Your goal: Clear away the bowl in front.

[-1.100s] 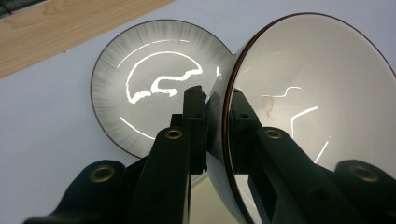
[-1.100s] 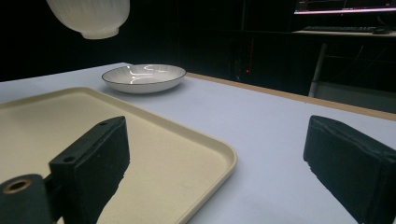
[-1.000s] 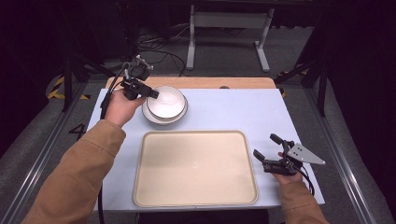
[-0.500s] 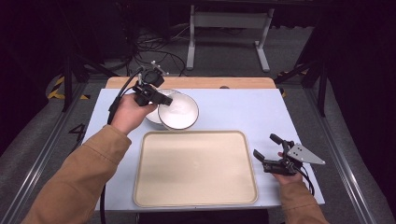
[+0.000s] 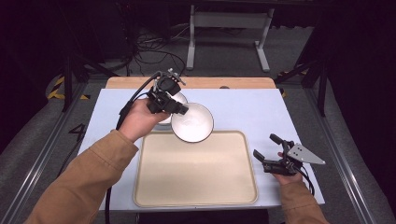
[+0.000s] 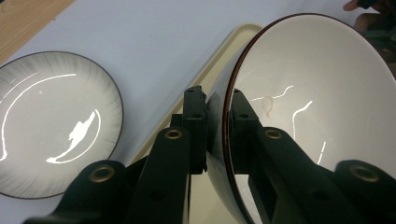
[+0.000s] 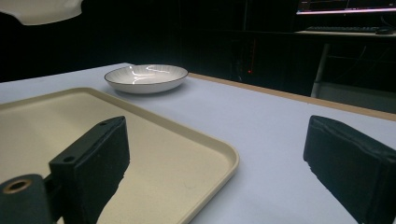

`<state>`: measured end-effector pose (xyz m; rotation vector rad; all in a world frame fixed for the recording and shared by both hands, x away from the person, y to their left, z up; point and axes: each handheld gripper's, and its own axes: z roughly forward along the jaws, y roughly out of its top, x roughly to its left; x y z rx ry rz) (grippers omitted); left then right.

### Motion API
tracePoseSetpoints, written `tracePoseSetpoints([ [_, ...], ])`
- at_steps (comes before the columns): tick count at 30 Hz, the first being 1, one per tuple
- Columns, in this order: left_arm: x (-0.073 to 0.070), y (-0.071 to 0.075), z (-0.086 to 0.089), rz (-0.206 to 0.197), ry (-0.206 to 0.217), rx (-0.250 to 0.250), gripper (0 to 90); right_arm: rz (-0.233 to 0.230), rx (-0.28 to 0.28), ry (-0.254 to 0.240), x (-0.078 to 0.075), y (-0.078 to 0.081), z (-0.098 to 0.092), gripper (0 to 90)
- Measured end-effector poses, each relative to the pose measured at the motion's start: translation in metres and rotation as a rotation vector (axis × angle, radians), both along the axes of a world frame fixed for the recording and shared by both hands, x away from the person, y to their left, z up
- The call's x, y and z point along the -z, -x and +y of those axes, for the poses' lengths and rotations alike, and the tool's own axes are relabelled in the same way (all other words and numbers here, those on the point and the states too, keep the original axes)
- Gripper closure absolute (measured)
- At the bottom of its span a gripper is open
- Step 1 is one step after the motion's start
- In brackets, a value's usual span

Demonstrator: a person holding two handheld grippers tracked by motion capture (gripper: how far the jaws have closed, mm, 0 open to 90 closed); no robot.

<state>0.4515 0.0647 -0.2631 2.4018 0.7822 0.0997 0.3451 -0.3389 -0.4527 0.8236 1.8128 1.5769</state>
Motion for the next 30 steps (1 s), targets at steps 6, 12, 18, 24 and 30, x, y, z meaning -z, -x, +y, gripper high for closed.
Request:
tracePoseSetpoints([
  [6, 0.0, 0.008, -0.006, -0.003, -0.011, 0.061, 81.6, 0.001, -0.001, 0.0, 0.0, 0.0, 0.0, 7.8],
  [12, 0.004, 0.013, -0.009, 0.003, -0.025, 0.113, 81.4, 0.001, -0.001, 0.001, 0.0, 0.0, 0.0, 7.8],
  [18, 0.011, 0.015, -0.012, 0.007, -0.034, 0.14, 81.5, 0.002, -0.001, -0.001, 0.0, 0.0, 0.0, 7.8],
  [24, 0.02, 0.018, -0.014, 0.014, -0.035, 0.153, 81.5, 0.001, -0.003, 0.0, 0.0, 0.0, 0.0, 7.8],
  [30, 0.033, 0.019, -0.018, 0.035, -0.041, 0.163, 81.5, 0.001, -0.004, 0.0, 0.0, 0.0, 0.0, 7.8],
])
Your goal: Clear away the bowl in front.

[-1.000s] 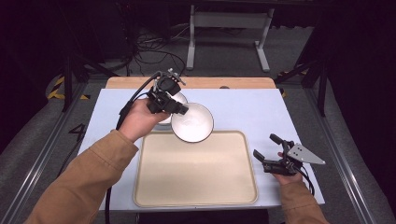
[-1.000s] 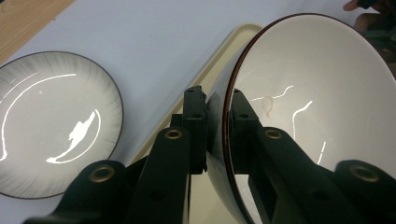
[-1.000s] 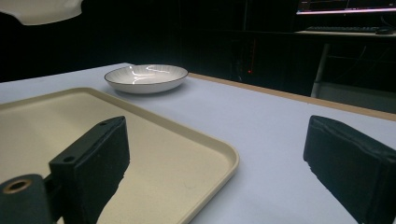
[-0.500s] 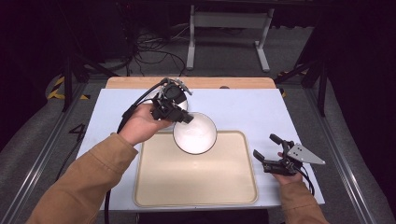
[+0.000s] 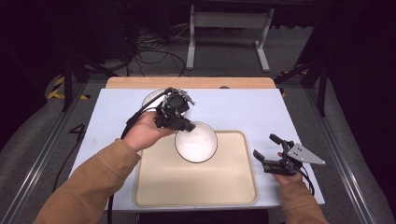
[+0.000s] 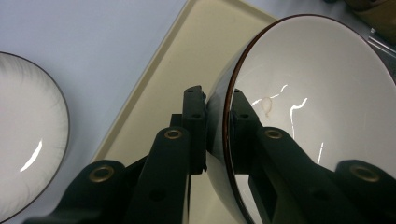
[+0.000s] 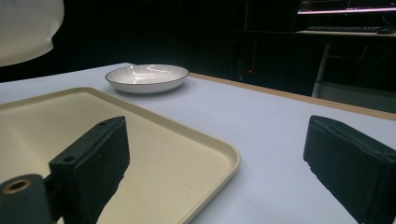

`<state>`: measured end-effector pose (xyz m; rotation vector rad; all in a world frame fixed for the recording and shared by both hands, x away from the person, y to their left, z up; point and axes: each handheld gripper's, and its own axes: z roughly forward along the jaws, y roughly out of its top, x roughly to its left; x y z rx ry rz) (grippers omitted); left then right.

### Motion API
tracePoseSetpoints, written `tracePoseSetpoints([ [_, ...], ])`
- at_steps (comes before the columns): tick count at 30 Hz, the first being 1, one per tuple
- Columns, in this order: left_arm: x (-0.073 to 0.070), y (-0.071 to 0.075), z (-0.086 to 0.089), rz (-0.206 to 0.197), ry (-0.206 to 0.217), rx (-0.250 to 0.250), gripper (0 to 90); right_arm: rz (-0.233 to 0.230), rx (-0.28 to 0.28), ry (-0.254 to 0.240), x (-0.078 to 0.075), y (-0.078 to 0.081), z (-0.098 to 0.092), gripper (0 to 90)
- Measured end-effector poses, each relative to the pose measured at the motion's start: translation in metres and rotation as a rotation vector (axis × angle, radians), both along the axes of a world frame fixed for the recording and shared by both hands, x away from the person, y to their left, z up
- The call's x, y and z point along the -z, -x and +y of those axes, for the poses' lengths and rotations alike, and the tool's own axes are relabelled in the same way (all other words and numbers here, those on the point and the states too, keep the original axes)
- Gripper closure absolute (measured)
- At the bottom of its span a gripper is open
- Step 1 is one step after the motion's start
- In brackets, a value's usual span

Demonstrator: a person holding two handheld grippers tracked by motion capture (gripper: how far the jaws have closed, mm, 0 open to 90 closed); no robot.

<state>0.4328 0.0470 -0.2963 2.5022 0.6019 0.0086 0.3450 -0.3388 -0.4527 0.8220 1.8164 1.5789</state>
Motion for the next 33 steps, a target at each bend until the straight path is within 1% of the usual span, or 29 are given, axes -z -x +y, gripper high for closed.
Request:
tracePoseSetpoints([
  [4, 0.007, 0.001, -0.003, 0.009, -0.009, 0.013, 81.5, 0.0, 0.0, 0.0, 0.0, 0.0, 0.0, 7.8],
  [6, 0.01, 0.001, -0.004, 0.011, -0.01, 0.014, 81.5, 0.0, 0.0, 0.0, 0.0, 0.0, 0.0, 7.8],
  [8, 0.015, 0.002, -0.006, 0.02, -0.009, 0.019, 81.5, 0.0, 0.0, 0.0, 0.0, 0.0, 0.0, 7.8],
  [9, 0.015, 0.002, -0.006, 0.02, -0.009, 0.019, 81.5, 0.0, 0.0, 0.0, 0.0, 0.0, 0.0, 7.8],
  [13, 0.024, 0.003, -0.009, 0.027, -0.019, 0.025, 81.5, 0.0, 0.0, 0.0, 0.0, 0.0, 0.0, 7.8],
  [15, 0.029, 0.002, -0.01, 0.034, -0.017, 0.03, 81.5, 0.0, 0.0, 0.0, 0.0, 0.0, 0.0, 7.8],
  [18, 0.033, 0.003, -0.012, 0.036, -0.018, 0.029, 81.5, 0.0, -0.001, 0.001, 0.0, 0.0, 0.0, 7.8],
  [19, 0.037, 0.003, -0.013, 0.045, -0.021, 0.028, 81.5, 0.0, -0.001, 0.001, 0.0, 0.0, 0.0, 7.8],
  [22, 0.041, 0.002, -0.015, 0.049, -0.026, 0.029, 81.5, 0.0, -0.001, 0.001, 0.0, 0.0, 0.0, 7.8],
  [23, 0.044, 0.002, -0.015, 0.057, -0.033, 0.033, 81.5, 0.0, -0.001, 0.001, 0.0, 0.0, 0.0, 7.8],
  [24, 0.046, 0.002, -0.016, 0.057, -0.029, 0.03, 81.5, 0.0, 0.0, 0.001, 0.0, 0.0, 0.0, 7.8],
  [25, 0.048, 0.002, -0.016, 0.061, -0.037, 0.031, 81.5, 0.0, 0.0, 0.001, 0.0, 0.0, 0.0, 7.8],
  [28, 0.055, 0.002, -0.018, 0.065, -0.044, 0.036, 81.5, 0.0, -0.001, 0.001, 0.0, 0.0, 0.0, 7.8],
  [29, 0.057, 0.002, -0.018, 0.069, -0.039, 0.037, 81.5, 0.0, -0.001, 0.001, 0.0, 0.0, 0.0, 7.8],
  [31, 0.059, 0.001, -0.019, 0.074, -0.043, 0.04, 81.5, 0.001, -0.002, 0.001, 0.0, 0.0, 0.0, 7.8],
  [33, 0.065, 0.0, -0.02, 0.08, -0.052, 0.036, 81.5, 0.001, -0.002, 0.001, 0.0, 0.0, 0.0, 7.8],
])
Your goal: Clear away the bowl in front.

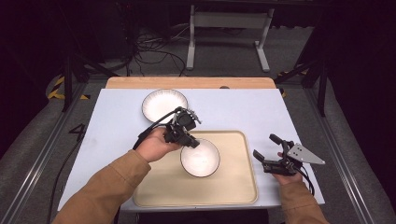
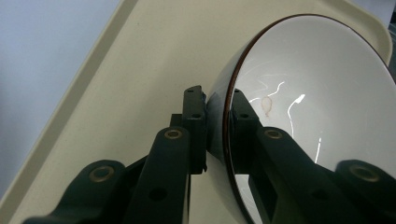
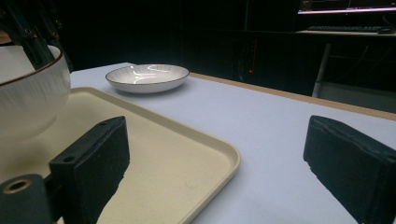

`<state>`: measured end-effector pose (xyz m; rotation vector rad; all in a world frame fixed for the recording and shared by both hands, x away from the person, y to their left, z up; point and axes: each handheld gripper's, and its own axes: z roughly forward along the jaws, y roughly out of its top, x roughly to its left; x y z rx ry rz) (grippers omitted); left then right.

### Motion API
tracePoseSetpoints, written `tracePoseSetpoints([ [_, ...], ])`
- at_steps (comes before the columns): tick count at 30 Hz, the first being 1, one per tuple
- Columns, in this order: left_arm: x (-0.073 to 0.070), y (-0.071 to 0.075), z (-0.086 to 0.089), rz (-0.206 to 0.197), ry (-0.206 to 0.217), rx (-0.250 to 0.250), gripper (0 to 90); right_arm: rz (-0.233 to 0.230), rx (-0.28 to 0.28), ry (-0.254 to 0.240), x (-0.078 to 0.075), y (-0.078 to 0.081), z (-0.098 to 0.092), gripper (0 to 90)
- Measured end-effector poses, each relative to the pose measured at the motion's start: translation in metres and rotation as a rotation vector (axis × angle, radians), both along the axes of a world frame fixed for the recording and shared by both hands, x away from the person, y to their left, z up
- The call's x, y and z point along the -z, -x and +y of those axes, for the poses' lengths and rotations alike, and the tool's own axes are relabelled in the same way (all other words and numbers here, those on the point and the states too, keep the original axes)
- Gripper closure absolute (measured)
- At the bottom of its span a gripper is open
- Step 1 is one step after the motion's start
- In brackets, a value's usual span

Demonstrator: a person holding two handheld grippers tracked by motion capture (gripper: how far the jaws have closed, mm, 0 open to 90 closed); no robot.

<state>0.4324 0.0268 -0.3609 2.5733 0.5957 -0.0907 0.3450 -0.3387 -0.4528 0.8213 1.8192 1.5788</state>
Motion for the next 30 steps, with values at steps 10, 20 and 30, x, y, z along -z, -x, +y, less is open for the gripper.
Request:
tracePoseSetpoints([
  [10, 0.012, -0.001, -0.001, 0.007, -0.03, -0.009, 81.5, 0.001, 0.0, 0.0, 0.0, 0.0, 0.0, 7.8],
  [20, 0.022, -0.004, -0.001, 0.015, -0.053, -0.01, 81.5, 0.002, 0.0, 0.0, 0.0, 0.0, 0.0, 7.8],
  [30, 0.027, -0.004, -0.001, 0.022, -0.051, -0.013, 81.5, 0.003, -0.001, -0.001, 0.0, 0.0, 0.0, 7.8],
])
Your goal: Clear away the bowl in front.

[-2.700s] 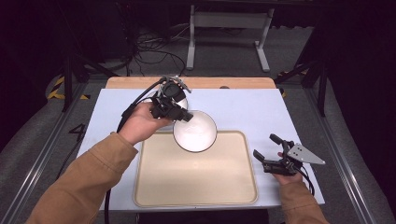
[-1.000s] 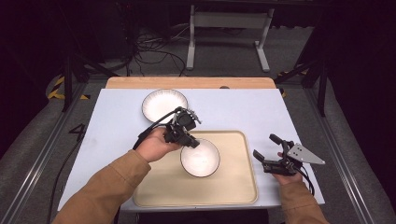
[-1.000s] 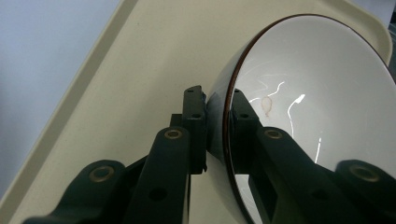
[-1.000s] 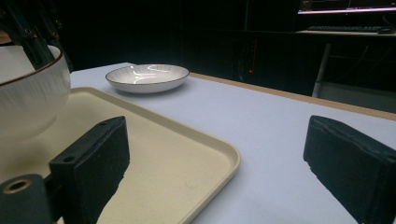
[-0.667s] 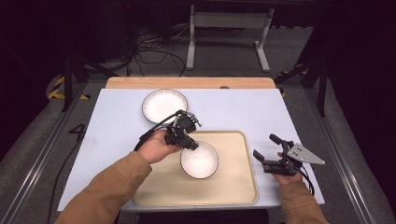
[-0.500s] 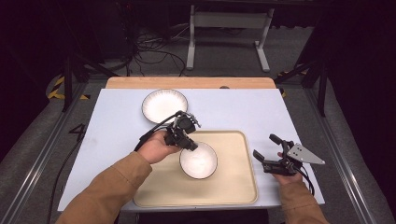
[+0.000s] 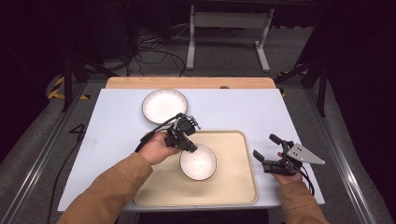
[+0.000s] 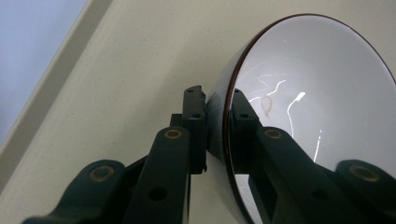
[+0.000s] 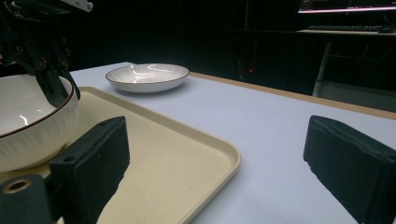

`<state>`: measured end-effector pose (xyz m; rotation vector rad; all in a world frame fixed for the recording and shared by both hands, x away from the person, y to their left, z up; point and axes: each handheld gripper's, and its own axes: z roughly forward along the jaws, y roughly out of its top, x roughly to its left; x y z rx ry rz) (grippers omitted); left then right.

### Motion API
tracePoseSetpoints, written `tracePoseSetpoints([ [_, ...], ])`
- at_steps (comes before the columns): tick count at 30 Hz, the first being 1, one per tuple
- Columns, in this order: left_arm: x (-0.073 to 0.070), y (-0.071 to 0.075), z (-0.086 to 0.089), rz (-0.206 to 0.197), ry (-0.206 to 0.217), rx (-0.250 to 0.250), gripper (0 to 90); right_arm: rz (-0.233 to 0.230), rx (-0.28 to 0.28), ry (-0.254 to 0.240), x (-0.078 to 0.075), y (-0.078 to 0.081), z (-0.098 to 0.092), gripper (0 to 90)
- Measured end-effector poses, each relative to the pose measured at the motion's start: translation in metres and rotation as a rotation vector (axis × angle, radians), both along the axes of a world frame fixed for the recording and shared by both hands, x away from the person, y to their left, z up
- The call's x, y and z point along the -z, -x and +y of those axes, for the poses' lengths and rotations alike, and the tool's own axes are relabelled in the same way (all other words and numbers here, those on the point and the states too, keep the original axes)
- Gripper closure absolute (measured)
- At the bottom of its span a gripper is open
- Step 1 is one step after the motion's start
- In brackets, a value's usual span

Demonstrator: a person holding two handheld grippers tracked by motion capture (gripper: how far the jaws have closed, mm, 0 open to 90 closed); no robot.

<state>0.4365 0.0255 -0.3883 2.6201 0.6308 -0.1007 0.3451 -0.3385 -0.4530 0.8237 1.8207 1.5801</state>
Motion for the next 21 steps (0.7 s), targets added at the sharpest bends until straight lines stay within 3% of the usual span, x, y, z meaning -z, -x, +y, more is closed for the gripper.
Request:
tracePoseSetpoints([
  [21, 0.0041, -0.0025, 0.0009, 0.002, -0.018, 0.0, 81.1, -0.002, 0.0, 0.006, 0.0003, -0.0003, 0.0005, 7.9],
])
